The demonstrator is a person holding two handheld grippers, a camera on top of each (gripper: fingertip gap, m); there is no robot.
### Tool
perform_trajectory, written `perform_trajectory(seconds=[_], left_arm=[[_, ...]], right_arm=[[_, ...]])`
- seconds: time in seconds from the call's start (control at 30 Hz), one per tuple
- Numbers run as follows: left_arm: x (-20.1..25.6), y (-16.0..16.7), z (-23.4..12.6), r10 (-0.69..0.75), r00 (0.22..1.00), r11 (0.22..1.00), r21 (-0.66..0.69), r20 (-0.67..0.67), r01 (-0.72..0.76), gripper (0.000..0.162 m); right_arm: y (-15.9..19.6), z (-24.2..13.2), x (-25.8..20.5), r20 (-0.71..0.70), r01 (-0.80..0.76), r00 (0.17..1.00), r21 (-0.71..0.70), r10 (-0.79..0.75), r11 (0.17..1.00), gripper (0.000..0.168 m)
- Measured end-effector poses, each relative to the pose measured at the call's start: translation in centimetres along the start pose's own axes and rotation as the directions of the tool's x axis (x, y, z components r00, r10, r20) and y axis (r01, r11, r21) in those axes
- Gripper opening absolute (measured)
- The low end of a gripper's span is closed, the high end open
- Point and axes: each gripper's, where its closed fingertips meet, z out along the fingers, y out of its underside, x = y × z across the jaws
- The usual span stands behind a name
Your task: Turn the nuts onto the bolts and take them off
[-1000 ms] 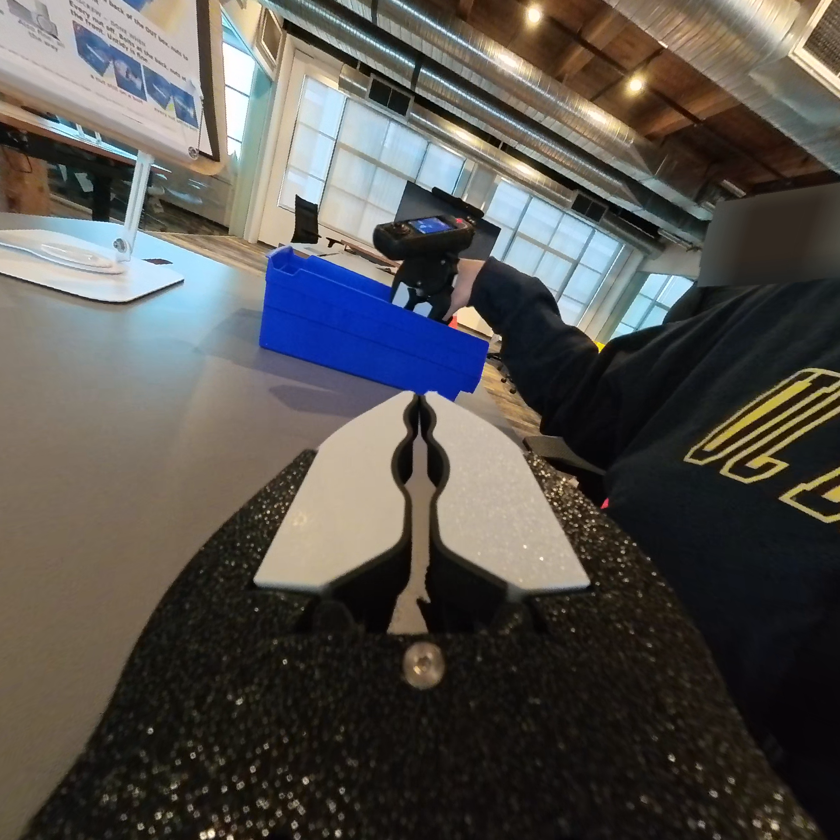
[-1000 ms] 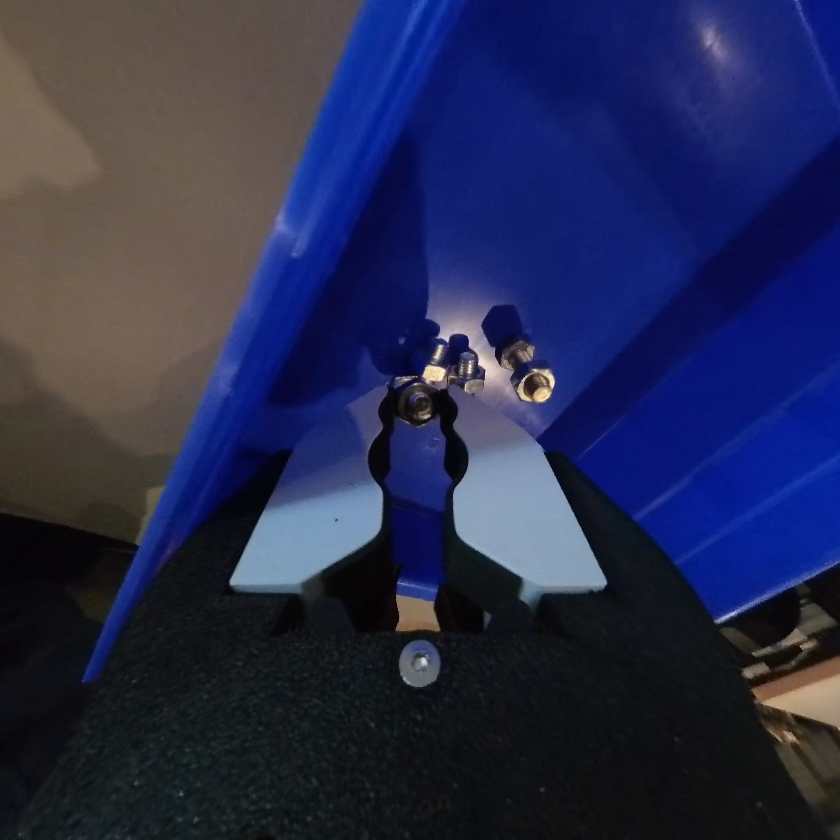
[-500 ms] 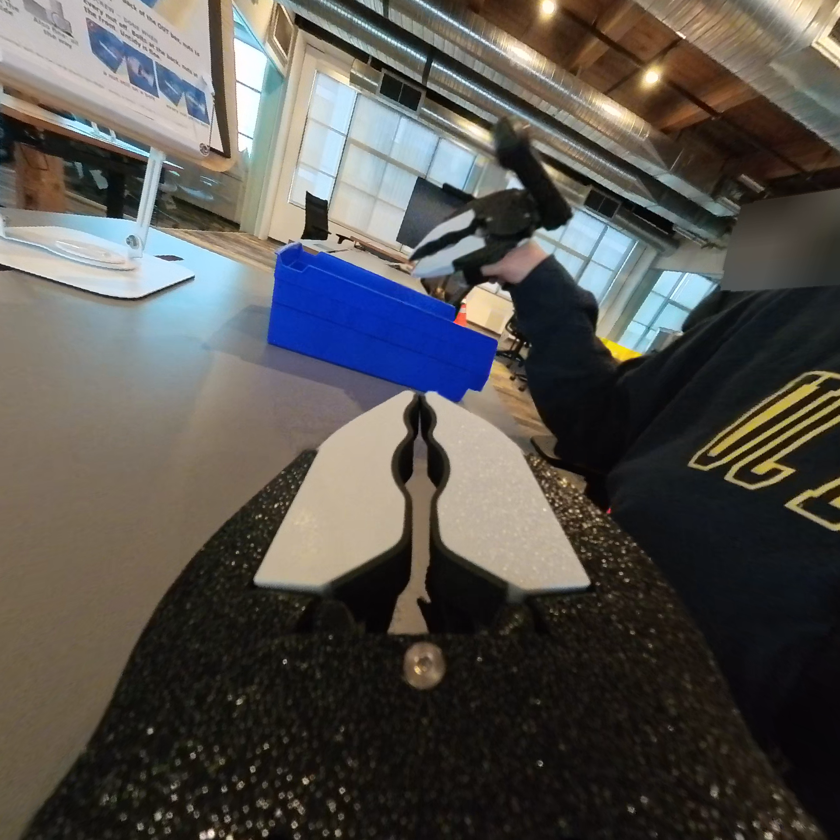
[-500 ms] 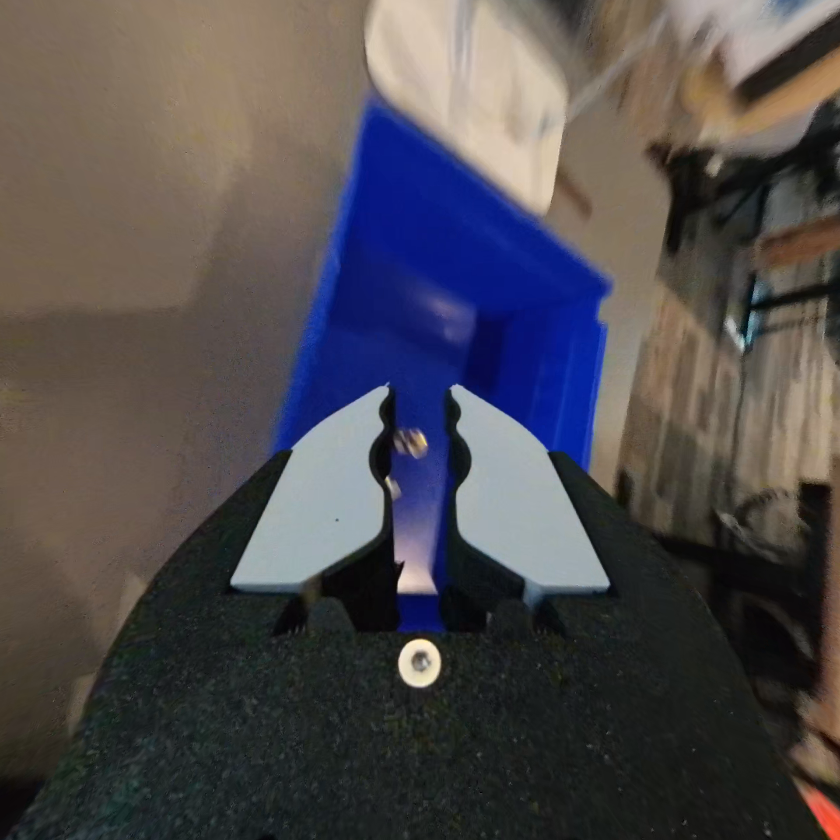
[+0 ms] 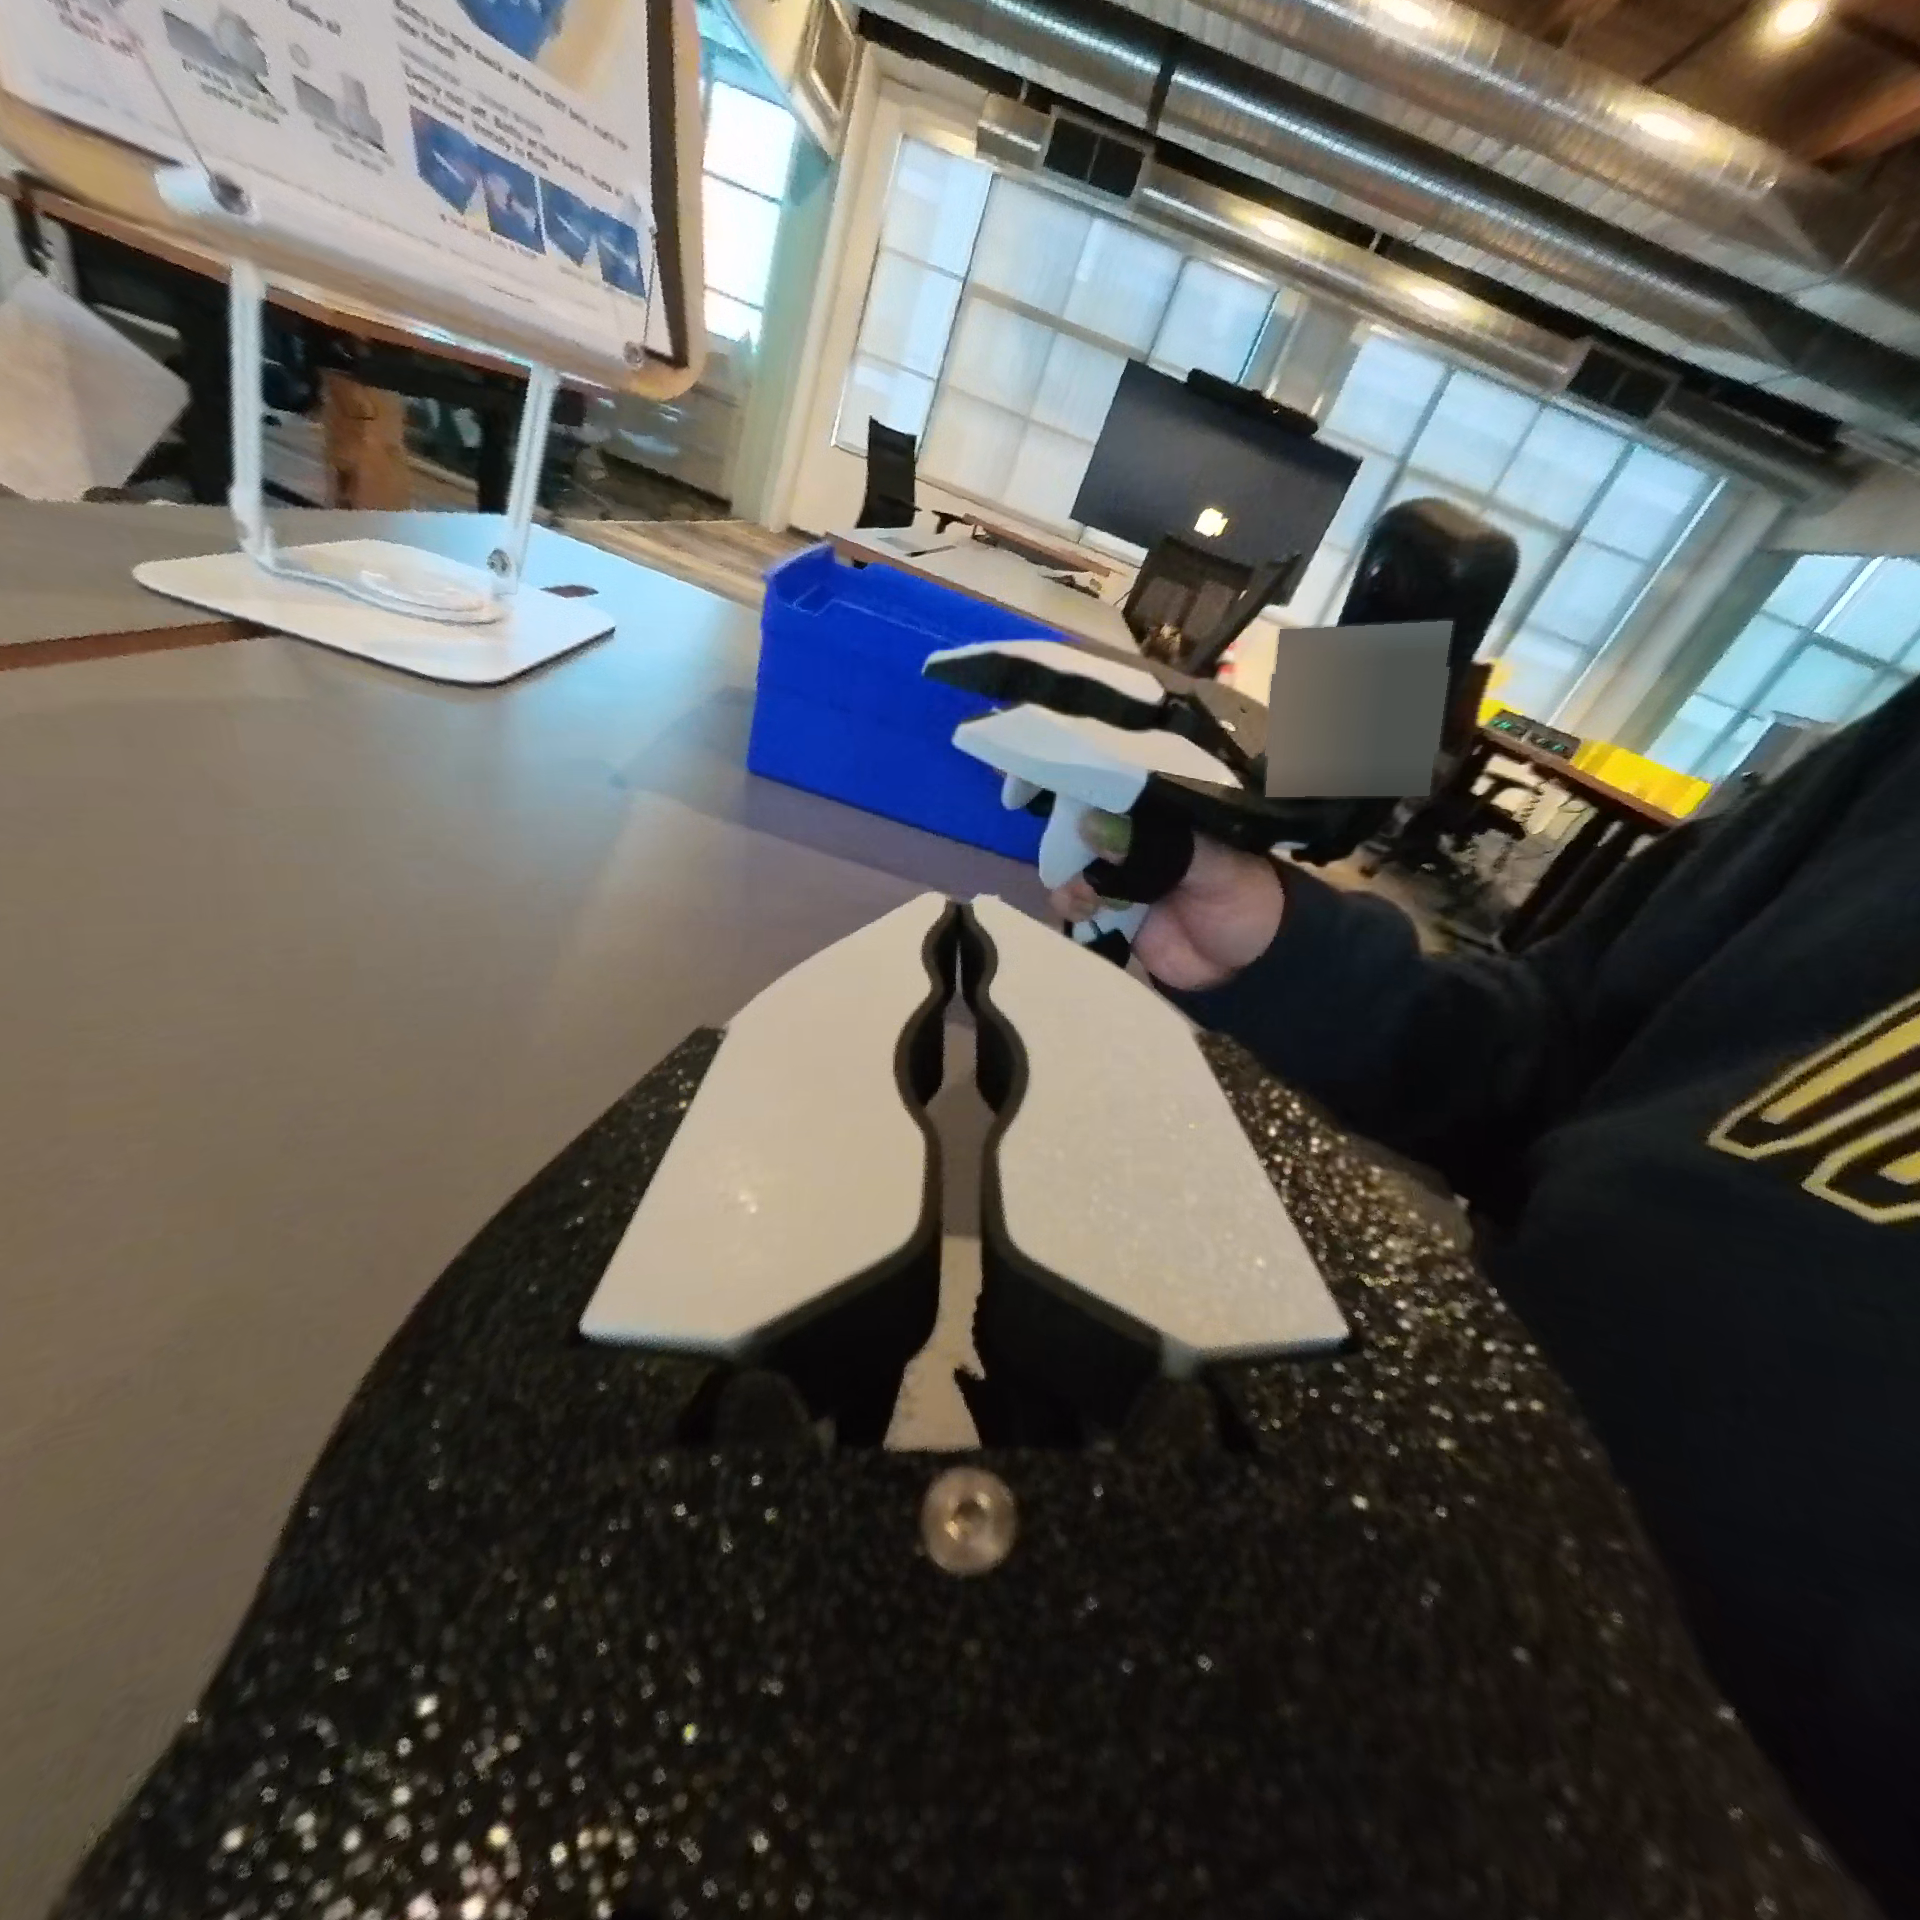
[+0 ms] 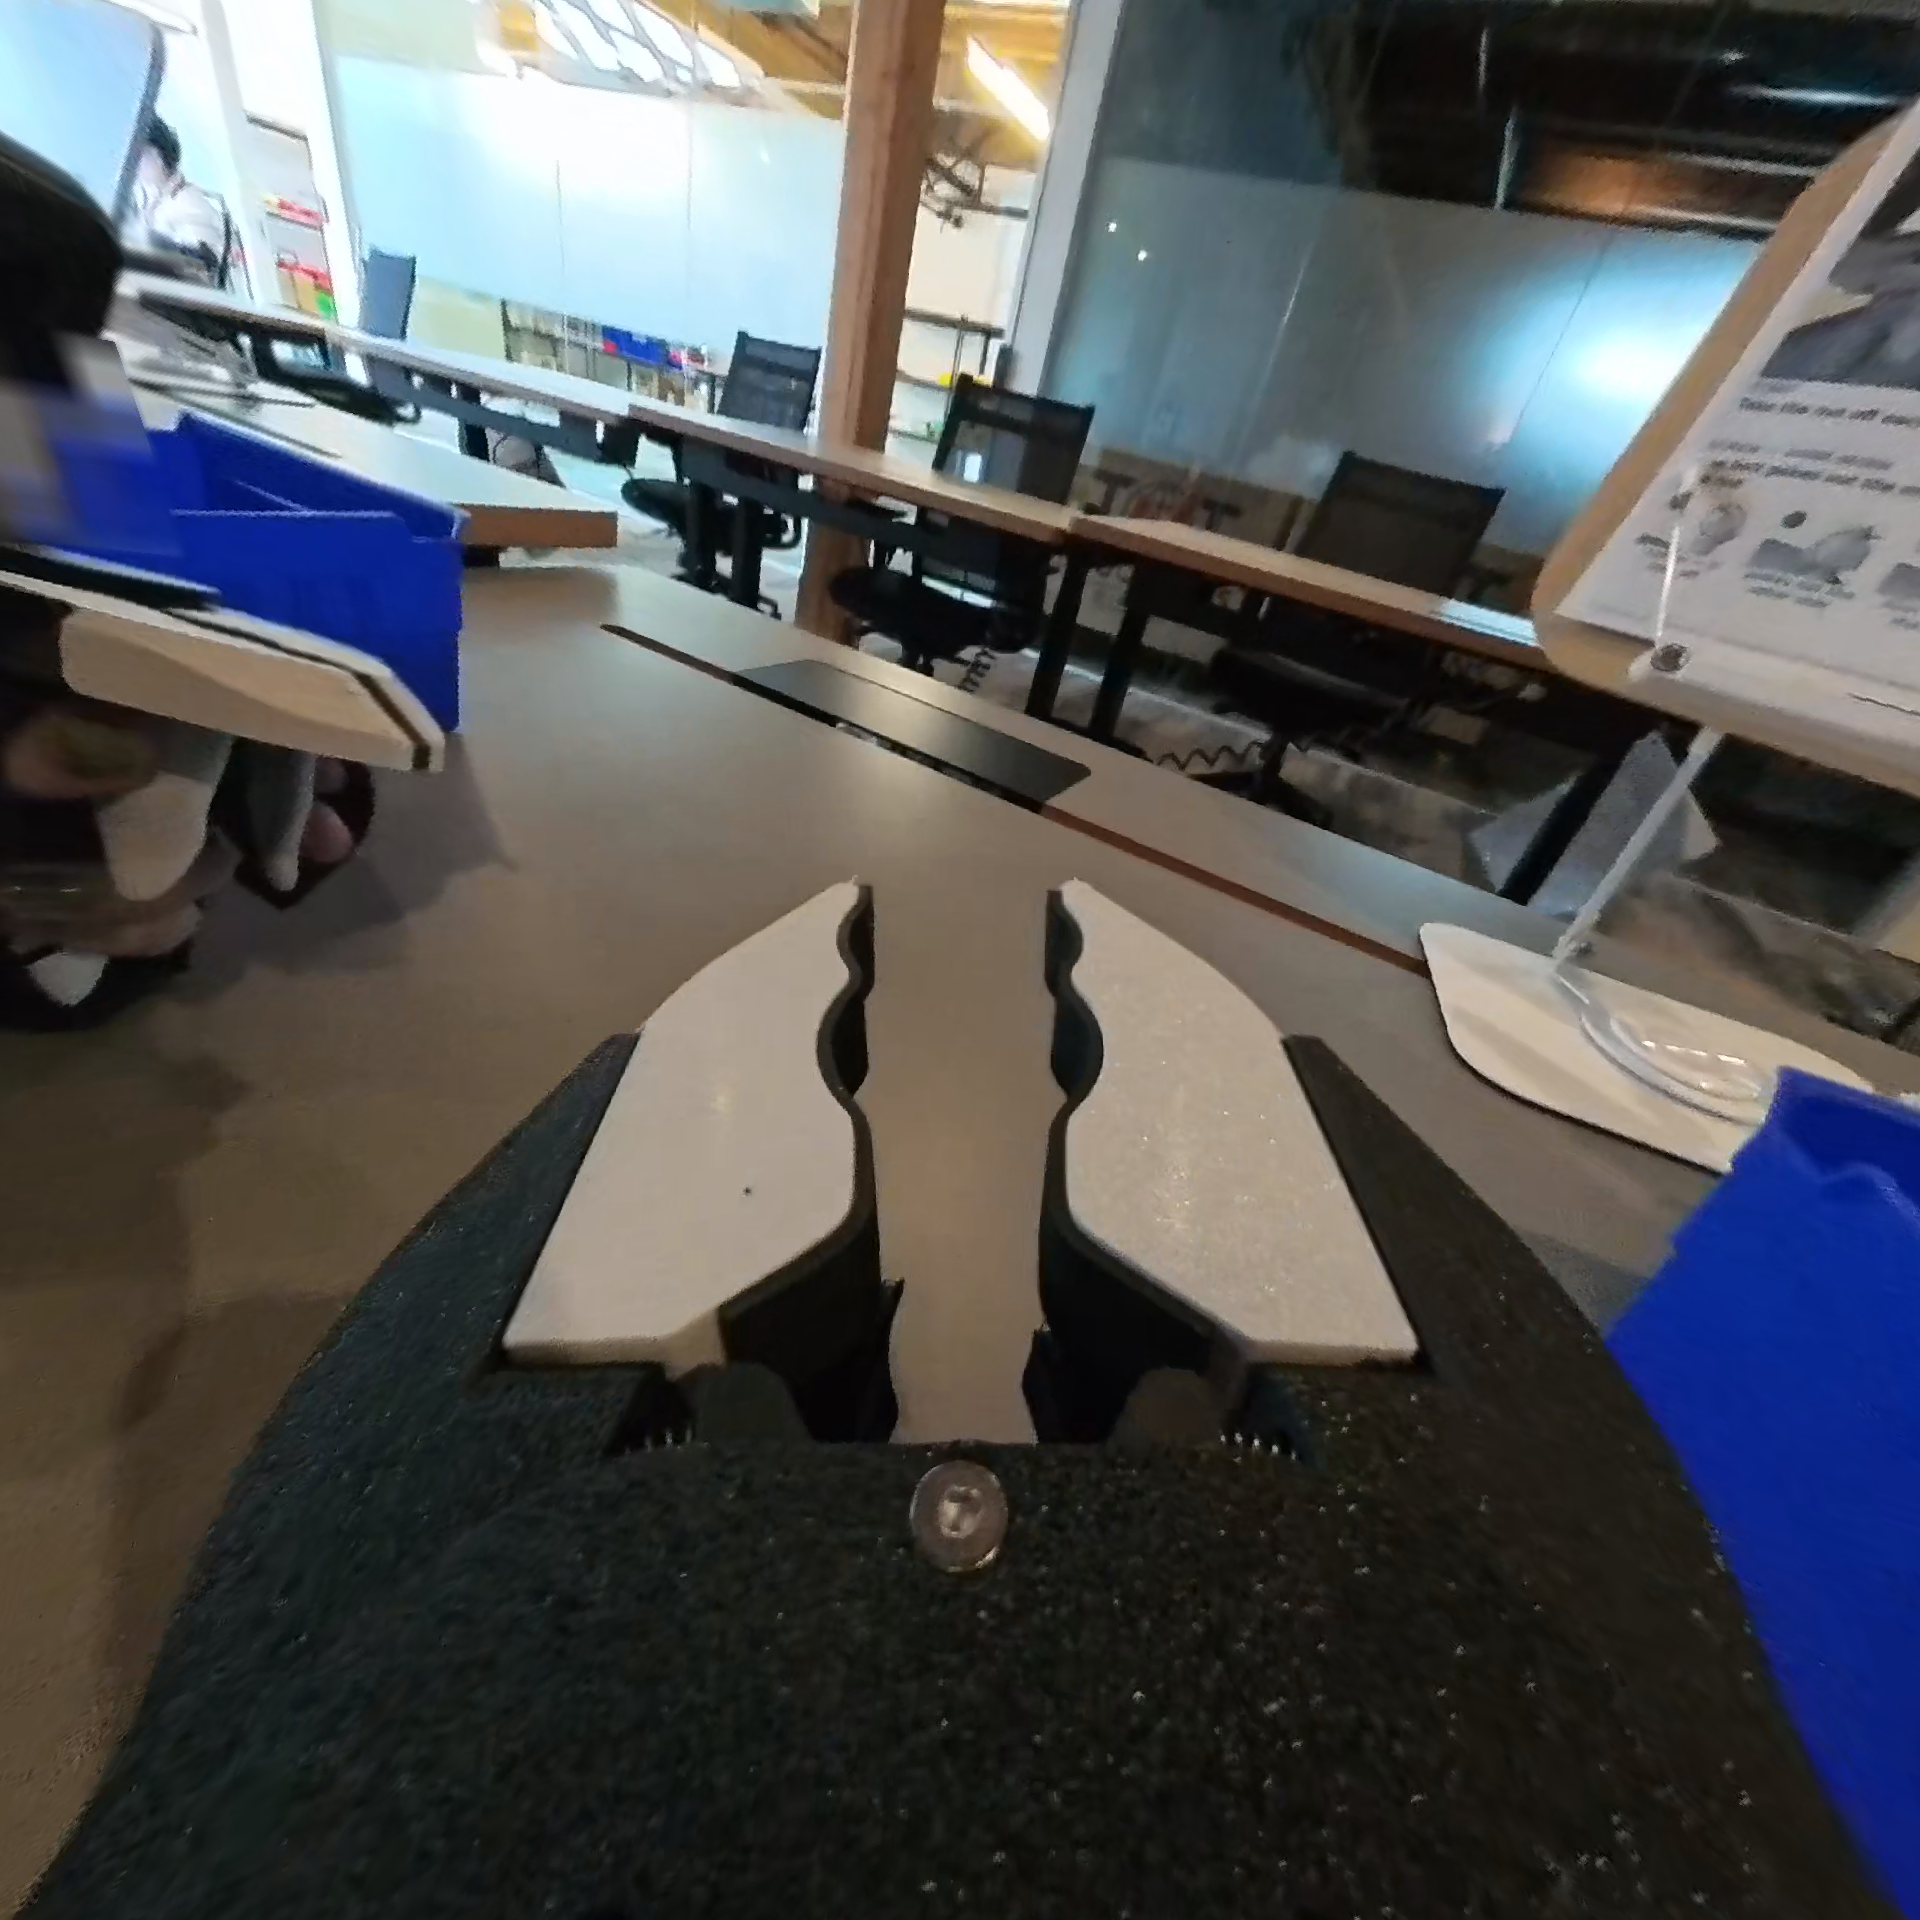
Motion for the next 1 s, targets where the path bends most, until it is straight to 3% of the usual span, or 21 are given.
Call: perform_trajectory(seconds=[0.17, 0.37, 0.53, 0.7, 0.8, 0.9, 1.0], left_arm=[[0.1, 0.1, 0.8, 0.103, 0.988, 0.994, -0.054, 0.114, -0.097, 0.000], [0.4, -2.0, 0.6, 0.233, 0.928, 0.972, -0.085, 0.291, -0.217, 0.002], [2.6, -5.8, -1.6, 0.232, 0.887, 0.968, -0.008, 0.400, -0.250, 0.064], [4.1, -8.2, -6.2, 0.276, 0.811, 0.952, -0.030, 0.517, -0.304, 0.088], [4.4, -10.1, -9.8, 0.297, 0.732, 0.939, -0.049, 0.614, -0.340, 0.091], [3.8, -10.6, -13.8, 0.282, 0.630, 0.953, -0.136, 0.723, -0.271, 0.090], [2.1, -8.7, -17.7, 0.251, 0.528, 0.966, -0.248, 0.811, -0.078, 0.093]], right_arm=[[0.2, -0.4, 0.2, 0.007, -0.071, 0.997, 0.017, 0.071, 0.997, 0.039], [-2.1, -1.5, 0.0, 0.038, -0.084, 0.996, 0.117, 0.080, 0.989, 0.046], [-3.1, -2.3, 0.7, -0.022, -0.008, 1.000, 0.155, 0.011, 0.988, 0.047], [-2.9, -2.1, 0.3, -0.016, 0.021, 1.000, 0.140, -0.019, 0.990, 0.048], [-2.9, -2.1, 0.1, -0.015, 0.052, 0.999, 0.141, -0.051, 0.989, 0.047], [-2.9, -2.1, 0.1, -0.029, 0.084, 0.996, 0.137, -0.081, 0.987, 0.047], [-2.7, -2.0, 0.0, -0.032, 0.097, 0.995, 0.132, -0.094, 0.986, 0.047]])
